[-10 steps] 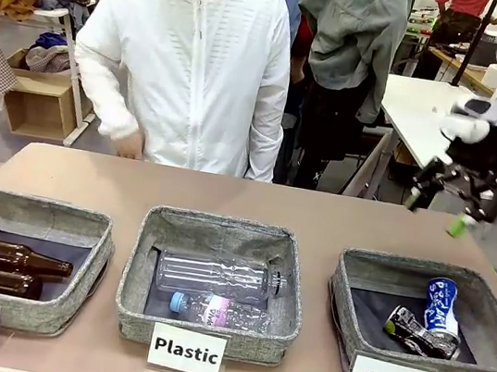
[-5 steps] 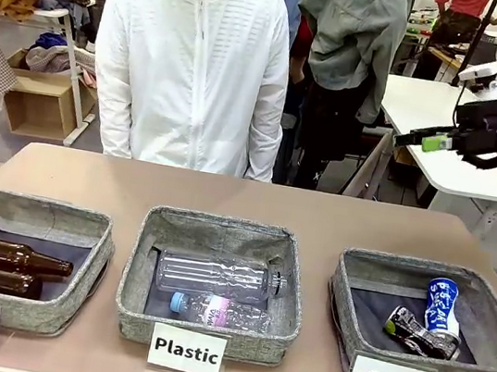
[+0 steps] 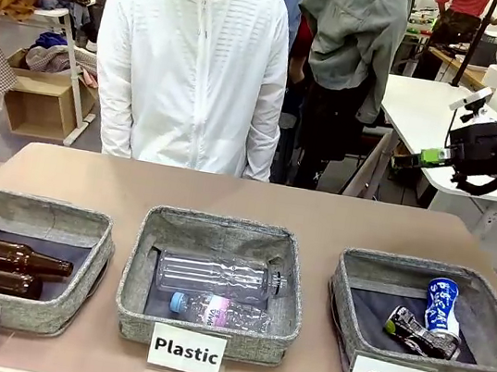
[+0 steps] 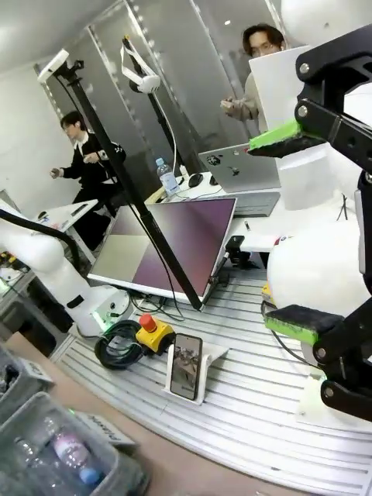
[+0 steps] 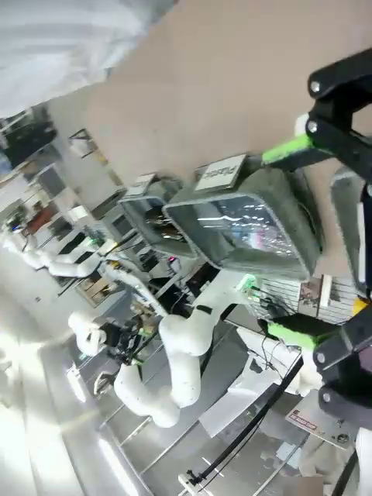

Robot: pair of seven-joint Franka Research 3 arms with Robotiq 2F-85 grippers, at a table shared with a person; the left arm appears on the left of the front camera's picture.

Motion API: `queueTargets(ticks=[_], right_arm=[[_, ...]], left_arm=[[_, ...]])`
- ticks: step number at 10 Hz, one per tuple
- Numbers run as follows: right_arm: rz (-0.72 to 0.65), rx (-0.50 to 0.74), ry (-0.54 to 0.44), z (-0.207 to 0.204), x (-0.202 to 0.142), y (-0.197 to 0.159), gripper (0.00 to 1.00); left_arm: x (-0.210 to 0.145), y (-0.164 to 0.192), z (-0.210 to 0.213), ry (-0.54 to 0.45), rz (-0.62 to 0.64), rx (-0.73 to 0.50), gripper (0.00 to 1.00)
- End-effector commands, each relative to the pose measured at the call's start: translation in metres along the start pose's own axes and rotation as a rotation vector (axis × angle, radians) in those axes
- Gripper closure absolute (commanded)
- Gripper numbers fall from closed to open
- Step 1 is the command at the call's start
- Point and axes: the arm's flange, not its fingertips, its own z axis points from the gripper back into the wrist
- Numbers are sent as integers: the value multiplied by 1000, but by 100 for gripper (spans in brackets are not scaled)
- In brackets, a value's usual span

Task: Sort the can waste into the basket.
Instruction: Pick up the can waste from the table and place it in the right Fabric basket.

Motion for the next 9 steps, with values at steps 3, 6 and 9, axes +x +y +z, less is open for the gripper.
queueTargets(ticks=[3, 6, 9], right_arm=[[-209, -57, 11, -3, 14, -20, 0], [-589, -216, -164, -16, 19, -4, 0], [-569, -251, -122, -5, 14, -19, 0]], left_arm=[[1, -7, 5, -10, -5, -22, 0], [1, -7, 5, -10, -5, -22, 0], [1, -7, 5, -10, -5, -22, 0]])
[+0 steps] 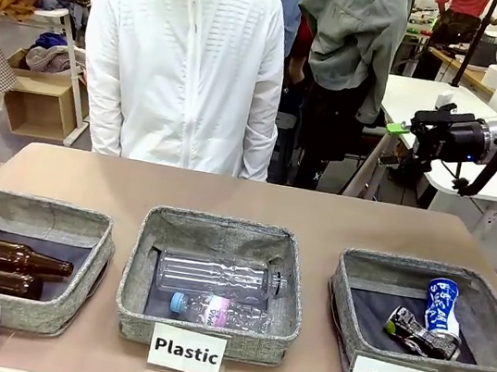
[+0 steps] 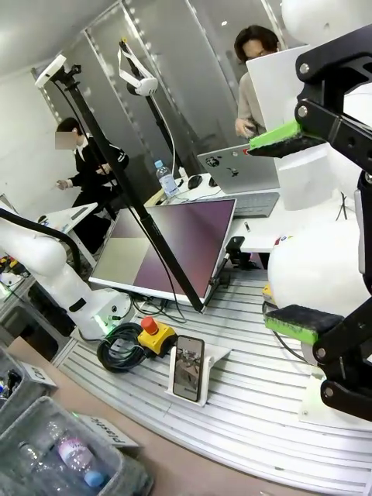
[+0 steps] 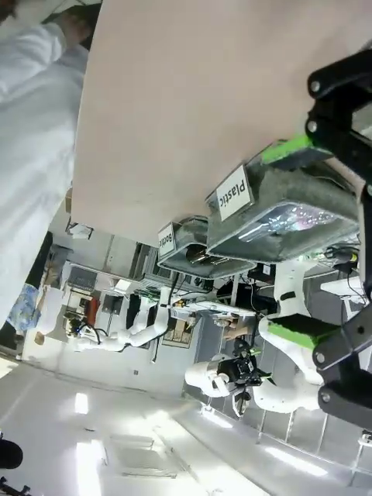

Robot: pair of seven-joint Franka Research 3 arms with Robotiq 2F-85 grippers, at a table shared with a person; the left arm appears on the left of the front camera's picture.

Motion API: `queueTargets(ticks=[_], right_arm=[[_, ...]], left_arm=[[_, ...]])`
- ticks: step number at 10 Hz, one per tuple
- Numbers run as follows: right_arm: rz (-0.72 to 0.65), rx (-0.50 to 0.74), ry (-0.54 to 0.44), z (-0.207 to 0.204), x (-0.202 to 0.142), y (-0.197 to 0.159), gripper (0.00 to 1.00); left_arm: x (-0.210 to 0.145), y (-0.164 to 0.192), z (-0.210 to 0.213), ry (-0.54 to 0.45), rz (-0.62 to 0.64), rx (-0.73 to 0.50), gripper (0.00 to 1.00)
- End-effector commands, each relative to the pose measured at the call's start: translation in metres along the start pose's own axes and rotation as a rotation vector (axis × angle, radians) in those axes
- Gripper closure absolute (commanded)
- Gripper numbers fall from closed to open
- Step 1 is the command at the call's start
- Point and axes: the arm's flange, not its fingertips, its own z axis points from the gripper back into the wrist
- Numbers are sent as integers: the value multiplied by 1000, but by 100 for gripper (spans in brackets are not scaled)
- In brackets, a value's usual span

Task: Sort the can waste into the basket.
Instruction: Pick up the can waste from the table and place it in the right Fabric basket.

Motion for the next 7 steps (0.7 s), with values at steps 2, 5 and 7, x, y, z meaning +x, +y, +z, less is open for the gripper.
queueTargets(ticks=[2, 5, 7], right_arm=[[52, 7, -9, 10, -8, -6, 0], [52, 7, -9, 10, -8, -6, 0], [52, 7, -9, 10, -8, -6, 0]], left_arm=[[1, -7, 4, -10, 5, -13, 0], [1, -7, 4, -10, 5, -13, 0], [1, -7, 4, -10, 5, -13, 0]])
